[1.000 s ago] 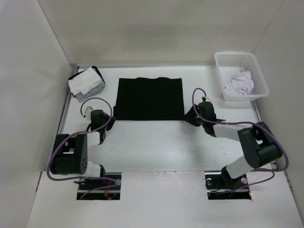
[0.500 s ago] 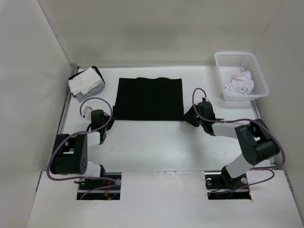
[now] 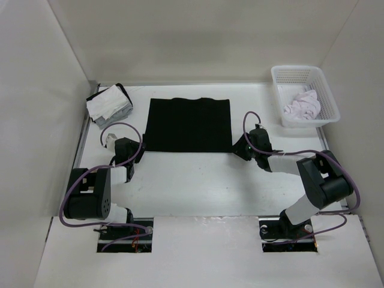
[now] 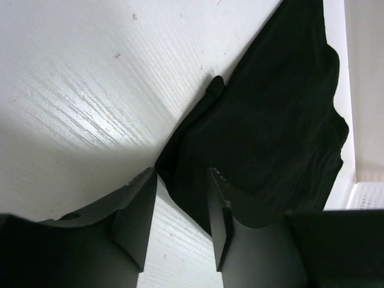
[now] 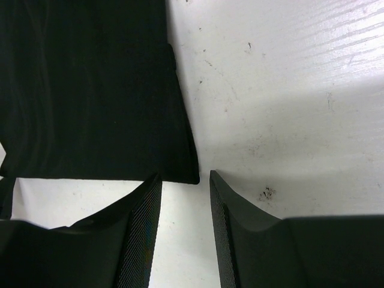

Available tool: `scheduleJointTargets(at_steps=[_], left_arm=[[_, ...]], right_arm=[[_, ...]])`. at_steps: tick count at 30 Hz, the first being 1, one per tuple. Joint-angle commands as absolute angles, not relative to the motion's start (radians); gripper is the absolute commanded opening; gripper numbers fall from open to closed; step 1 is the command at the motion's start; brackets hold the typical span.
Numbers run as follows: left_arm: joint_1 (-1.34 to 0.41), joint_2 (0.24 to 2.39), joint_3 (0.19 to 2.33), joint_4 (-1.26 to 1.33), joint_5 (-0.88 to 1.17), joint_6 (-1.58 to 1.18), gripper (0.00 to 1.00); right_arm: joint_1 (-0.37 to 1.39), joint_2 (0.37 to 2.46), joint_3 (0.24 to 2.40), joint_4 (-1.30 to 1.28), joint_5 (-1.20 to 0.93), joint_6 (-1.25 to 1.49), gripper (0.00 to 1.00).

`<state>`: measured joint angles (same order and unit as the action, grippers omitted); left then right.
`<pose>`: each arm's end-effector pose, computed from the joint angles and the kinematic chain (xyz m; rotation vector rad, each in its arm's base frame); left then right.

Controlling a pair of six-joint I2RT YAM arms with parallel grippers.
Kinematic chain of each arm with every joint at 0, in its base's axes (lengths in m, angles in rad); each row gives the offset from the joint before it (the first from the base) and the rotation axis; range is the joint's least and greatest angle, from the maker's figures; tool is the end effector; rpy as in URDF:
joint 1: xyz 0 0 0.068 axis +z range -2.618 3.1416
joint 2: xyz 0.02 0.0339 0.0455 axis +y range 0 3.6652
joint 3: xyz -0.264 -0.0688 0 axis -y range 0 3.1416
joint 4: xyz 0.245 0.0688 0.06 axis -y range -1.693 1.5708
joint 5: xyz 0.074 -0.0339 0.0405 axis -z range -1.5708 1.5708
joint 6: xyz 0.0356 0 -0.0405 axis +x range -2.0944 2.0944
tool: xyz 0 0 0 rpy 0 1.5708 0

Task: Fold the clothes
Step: Fold the tank top

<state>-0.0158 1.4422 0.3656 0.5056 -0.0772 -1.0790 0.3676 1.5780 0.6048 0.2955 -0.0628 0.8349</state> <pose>0.2473 -0.0012 0.1289 -1.1507 1.8656 -0.5507 0.2742 0.1080 0.1400 0.5090 2.2909 0.6963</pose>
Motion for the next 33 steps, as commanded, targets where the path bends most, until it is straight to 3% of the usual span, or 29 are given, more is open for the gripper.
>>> scheduleJointTargets(at_steps=[1,11,13,16,23,26,31,33], left_arm=[[-0.021,1.456,0.368,0.578,-0.074,-1.095,0.33],[-0.022,1.505,0.388,0.591,-0.075,-1.108,0.08],[-0.021,1.506,0.380,0.600,-0.074,-1.108,0.06],[-0.018,1.499,0.371,0.611,-0.072,-1.108,0.05],[-0.021,1.479,0.370,0.611,-0.081,-1.100,0.04],[-0.021,1.473,0.370,0.611,-0.086,-1.100,0.04],[-0.018,1.460,0.357,0.611,-0.086,-1.098,0.04],[-0.018,1.460,0.356,0.611,-0.086,-1.098,0.04]], right_arm=[[0.363,1.552,0.586,0.296,-0.074,0.836,0.41],[0.367,1.571,0.586,0.299,-0.081,0.847,0.40],[0.367,1.586,0.592,0.304,-0.087,0.850,0.37],[0.367,1.604,0.594,0.337,-0.081,0.873,0.25],[0.373,1.586,0.561,0.477,-0.011,0.893,0.13],[0.375,1.594,0.586,0.479,-0.017,0.870,0.18],[0.377,1.592,0.612,0.405,-0.034,0.847,0.39],[0.377,1.589,0.601,0.405,-0.032,0.848,0.39]])
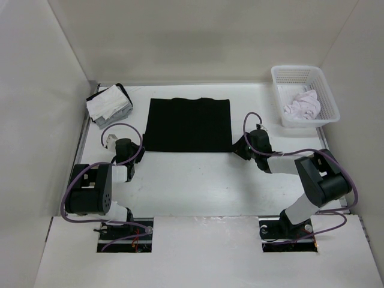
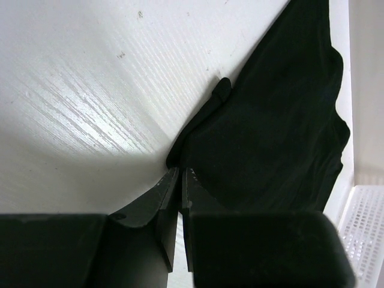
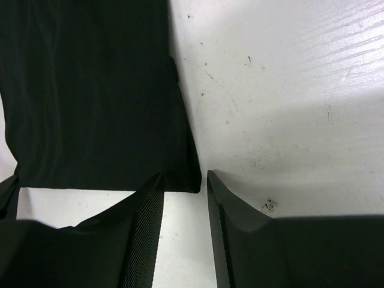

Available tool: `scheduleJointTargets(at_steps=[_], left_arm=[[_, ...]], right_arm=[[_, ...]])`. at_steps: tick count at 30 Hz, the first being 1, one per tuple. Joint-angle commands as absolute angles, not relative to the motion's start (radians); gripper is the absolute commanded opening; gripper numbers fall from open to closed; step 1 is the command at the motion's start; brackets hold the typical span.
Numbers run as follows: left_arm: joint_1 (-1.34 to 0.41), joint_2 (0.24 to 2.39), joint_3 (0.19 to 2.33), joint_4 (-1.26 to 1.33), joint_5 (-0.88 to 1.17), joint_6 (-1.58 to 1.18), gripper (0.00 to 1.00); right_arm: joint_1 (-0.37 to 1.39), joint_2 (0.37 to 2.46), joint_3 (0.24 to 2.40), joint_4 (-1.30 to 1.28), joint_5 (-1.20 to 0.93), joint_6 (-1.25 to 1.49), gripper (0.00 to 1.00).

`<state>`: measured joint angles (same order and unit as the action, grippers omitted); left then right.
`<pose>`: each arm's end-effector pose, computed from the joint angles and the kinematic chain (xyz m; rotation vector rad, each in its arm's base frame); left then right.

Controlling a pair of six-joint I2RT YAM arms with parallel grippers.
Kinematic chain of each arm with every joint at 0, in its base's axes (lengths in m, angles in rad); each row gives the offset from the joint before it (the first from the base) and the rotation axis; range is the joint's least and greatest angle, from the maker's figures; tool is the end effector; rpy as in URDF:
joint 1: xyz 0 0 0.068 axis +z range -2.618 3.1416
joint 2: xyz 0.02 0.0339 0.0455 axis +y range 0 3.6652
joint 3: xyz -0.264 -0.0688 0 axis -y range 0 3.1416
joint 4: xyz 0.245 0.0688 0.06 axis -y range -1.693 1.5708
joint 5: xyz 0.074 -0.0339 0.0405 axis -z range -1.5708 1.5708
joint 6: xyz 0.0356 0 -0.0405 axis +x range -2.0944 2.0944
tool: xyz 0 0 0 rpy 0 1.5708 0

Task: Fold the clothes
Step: Fold the tank top

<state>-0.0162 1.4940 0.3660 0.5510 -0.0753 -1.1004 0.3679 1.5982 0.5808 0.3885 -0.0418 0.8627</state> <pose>0.2507 -0.0014 0.1213 -1.1737 1.8616 -0.5618 0.2753 0.1077 0.1360 0.5388 2.2332 0.7143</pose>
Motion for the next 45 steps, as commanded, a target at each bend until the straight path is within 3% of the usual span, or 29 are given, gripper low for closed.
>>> scheduleJointTargets(at_steps=[1,12,17,20,23,26,29,34,38,41,45], left_arm=[[-0.018,1.460,0.356,0.611,-0.086,-1.098,0.04],[-0.018,1.451,0.360,0.604,-0.086,-1.098,0.04],[-0.025,1.401,0.364,0.600,-0.078,-1.098,0.01],[-0.037,1.239,0.345,0.543,-0.068,-1.101,0.00],[-0.056,0.925,0.345,0.337,-0.075,-1.091,0.00],[-0.048,0.592,0.451,0.070,-0.107,-1.031,0.00],[-0.074,0.405,0.616,-0.118,-0.146,-0.967,0.00],[-0.130,0.331,0.785,-0.254,-0.153,-0.942,0.00],[-0.133,0.330,0.776,-0.285,-0.156,-0.960,0.02],[-0.130,0.368,0.721,-0.278,-0.160,-0.962,0.02],[-0.111,0.507,0.609,-0.183,-0.175,-0.954,0.02]], right_arm=[[0.377,1.592,0.600,0.406,-0.032,0.848,0.38],[0.378,1.657,0.612,0.420,-0.074,0.871,0.11],[0.381,1.551,0.572,0.462,-0.071,0.864,0.02],[0.401,1.387,0.560,0.389,-0.072,0.829,0.01],[0.456,1.116,0.577,0.180,-0.022,0.757,0.01],[0.537,0.846,0.652,-0.073,0.081,0.689,0.01],[0.629,0.668,0.782,-0.280,0.182,0.646,0.02],[0.800,0.574,0.983,-0.468,0.322,0.615,0.03],[0.875,0.590,1.025,-0.486,0.357,0.597,0.04],[0.793,0.655,0.983,-0.441,0.302,0.586,0.04],[0.561,0.806,0.870,-0.251,0.047,0.604,0.05]])
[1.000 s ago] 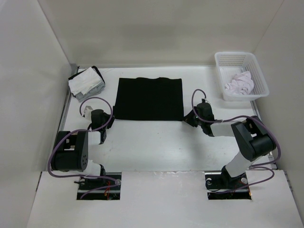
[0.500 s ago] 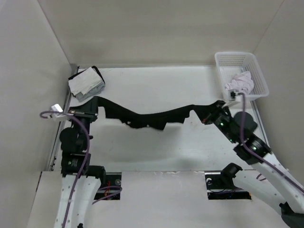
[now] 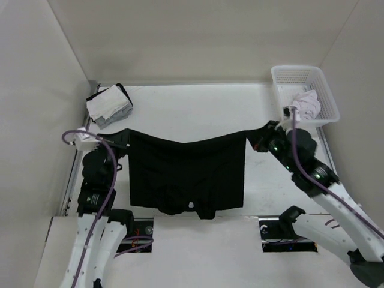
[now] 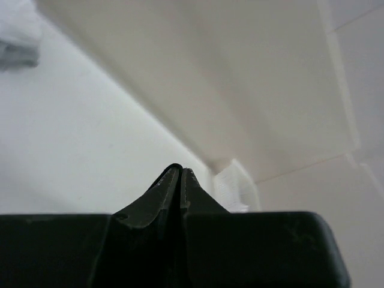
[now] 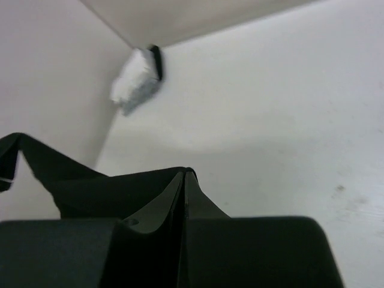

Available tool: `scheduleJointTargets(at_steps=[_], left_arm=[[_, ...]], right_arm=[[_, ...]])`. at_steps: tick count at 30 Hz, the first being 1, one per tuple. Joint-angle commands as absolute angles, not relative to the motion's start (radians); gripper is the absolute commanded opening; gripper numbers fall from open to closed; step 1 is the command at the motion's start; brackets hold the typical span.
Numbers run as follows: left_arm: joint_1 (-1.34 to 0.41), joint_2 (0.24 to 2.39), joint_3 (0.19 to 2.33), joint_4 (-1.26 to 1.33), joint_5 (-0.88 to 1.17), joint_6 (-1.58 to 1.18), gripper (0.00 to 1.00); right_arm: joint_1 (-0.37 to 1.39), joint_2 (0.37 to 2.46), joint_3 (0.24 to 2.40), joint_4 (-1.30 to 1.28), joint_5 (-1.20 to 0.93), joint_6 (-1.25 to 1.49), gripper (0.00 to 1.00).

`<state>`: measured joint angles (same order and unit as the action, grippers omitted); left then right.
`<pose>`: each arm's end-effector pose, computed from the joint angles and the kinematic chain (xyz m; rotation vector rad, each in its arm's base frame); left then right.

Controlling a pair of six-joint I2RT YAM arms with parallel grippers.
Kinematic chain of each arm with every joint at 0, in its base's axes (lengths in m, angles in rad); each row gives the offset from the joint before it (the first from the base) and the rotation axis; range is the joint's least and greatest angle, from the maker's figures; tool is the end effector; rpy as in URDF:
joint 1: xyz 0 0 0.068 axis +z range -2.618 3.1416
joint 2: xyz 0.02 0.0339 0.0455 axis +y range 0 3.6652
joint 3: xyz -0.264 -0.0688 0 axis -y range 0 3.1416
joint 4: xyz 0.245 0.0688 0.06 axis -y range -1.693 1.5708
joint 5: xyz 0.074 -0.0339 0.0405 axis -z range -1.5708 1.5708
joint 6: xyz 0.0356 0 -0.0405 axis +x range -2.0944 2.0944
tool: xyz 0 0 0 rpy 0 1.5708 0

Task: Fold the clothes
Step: Fold the tank top

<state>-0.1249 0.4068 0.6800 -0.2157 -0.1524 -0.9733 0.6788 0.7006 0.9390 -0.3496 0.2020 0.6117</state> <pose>0.1061 -0.0079 0.3481 -0.7559 1.3678 -0.7597 0.1215 0.0888 0.3878 0.0991 1.7411 0.7937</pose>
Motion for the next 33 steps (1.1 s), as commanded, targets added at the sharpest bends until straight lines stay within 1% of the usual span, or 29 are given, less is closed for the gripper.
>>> scheduleJointTargets(at_steps=[1,4,6,8,10,13,15,17,22,25,29,33], left_arm=[[-0.107,0.552,0.586,-0.148,-0.169,-0.962,0.02],[-0.104,0.778,0.546,0.025,-0.192,-0.972,0.02],[-0.110,0.969,0.567,0.151,-0.208,-0.973,0.02],[-0.110,1.171,0.636,0.243,-0.222,-0.977,0.02],[-0.102,1.343,0.740,0.285,-0.232,-0.973,0.02],[-0.076,1.478,0.865,0.281,-0.187,-0.996,0.01],[-0.071,1.480,0.888,0.281,-0.170,-0.996,0.01],[-0.076,1.425,0.850,0.291,-0.184,-0.983,0.01],[-0.090,1.238,0.642,0.328,-0.181,-1.015,0.02],[-0.079,1.140,0.531,0.331,-0.158,-1.019,0.02],[-0.053,1.019,0.399,0.325,-0.109,-1.019,0.02],[-0.019,0.895,0.299,0.298,-0.063,-1.009,0.02]], right_arm=[[0.498,0.866,0.850,-0.197,-0.028,0.621,0.05],[0.374,1.090,0.836,-0.030,-0.171,0.669,0.04],[0.334,1.274,0.892,0.050,-0.207,0.689,0.04],[0.295,1.452,0.997,0.080,-0.242,0.695,0.04],[0.265,1.581,1.098,0.083,-0.261,0.703,0.03],[0.222,1.690,1.210,0.061,-0.281,0.707,0.03],[0.208,1.671,1.203,0.057,-0.282,0.704,0.03],[0.206,1.609,1.139,0.067,-0.276,0.696,0.03],[0.203,1.390,0.844,0.179,-0.252,0.742,0.03],[0.202,1.283,0.705,0.218,-0.252,0.764,0.03],[0.205,1.165,0.591,0.210,-0.249,0.759,0.03],[0.260,1.086,0.503,0.192,-0.206,0.769,0.03]])
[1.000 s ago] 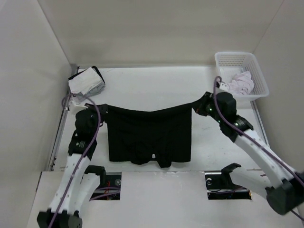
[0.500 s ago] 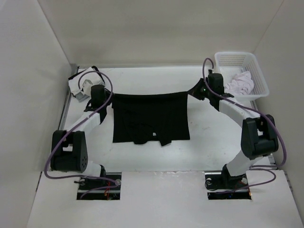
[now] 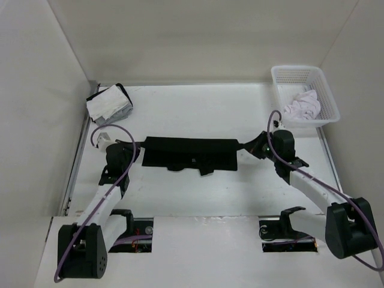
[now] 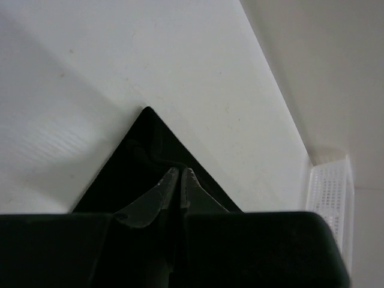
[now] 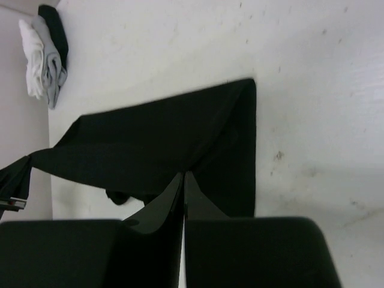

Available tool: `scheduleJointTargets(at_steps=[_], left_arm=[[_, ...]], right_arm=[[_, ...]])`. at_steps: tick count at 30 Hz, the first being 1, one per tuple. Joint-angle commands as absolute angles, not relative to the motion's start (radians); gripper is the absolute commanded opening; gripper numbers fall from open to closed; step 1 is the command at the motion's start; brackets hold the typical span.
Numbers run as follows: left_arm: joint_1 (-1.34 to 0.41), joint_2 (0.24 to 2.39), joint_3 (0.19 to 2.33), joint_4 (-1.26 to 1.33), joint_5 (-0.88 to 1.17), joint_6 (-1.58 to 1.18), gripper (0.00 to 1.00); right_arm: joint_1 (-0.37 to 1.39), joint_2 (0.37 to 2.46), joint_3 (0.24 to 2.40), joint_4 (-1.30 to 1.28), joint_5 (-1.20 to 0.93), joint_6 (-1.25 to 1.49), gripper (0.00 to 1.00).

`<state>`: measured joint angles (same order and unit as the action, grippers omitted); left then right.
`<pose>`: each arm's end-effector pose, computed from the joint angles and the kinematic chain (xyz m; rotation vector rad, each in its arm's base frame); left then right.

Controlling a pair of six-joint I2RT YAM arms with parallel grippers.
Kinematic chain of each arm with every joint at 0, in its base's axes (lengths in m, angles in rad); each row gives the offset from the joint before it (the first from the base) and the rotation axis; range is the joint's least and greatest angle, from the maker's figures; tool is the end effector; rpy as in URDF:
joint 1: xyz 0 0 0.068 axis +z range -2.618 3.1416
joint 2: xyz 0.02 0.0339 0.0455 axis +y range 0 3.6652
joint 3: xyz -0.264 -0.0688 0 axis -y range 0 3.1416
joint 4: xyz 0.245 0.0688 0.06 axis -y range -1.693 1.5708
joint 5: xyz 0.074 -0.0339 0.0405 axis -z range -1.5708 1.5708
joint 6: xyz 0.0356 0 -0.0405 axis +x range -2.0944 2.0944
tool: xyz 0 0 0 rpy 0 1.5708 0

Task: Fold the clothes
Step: Fold the tank top

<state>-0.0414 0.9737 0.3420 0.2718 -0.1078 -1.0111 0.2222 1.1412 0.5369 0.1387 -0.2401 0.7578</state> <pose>0.2071 -0.0047 0.1970 -0.9852 1.7120 -0.5942 0.2349 0.0618 0.2149 0.4101 2.0921 0.8433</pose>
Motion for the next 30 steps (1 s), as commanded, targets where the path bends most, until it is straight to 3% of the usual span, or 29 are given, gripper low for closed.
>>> scheduleJointTargets(at_steps=[1,15,17,22,26,30], left_arm=[[-0.013,0.876,0.285,0.292,-0.055,-1.006,0.02],[0.073,0.851,0.137,0.305,0.006,-0.985,0.08],[0.096,0.839,0.121,0.305,0.026,-0.989,0.11],[0.171,0.758,0.101,0.261,0.093,-0.992,0.24],[0.177,0.701,0.112,0.238,0.106,-0.994,0.26],[0.063,0.765,0.152,0.299,0.075,-1.005,0.26]], right_arm=[[0.272,1.074,0.485,0.189,-0.190,0.772,0.03],[0.475,0.927,0.262,0.095,-0.038,0.909,0.05],[0.492,0.908,0.249,0.081,-0.011,0.923,0.11],[0.493,0.897,0.264,0.078,0.003,0.908,0.42],[0.449,0.995,0.314,0.136,-0.014,0.859,0.50],[0.378,1.176,0.359,0.237,-0.069,0.830,0.50]])
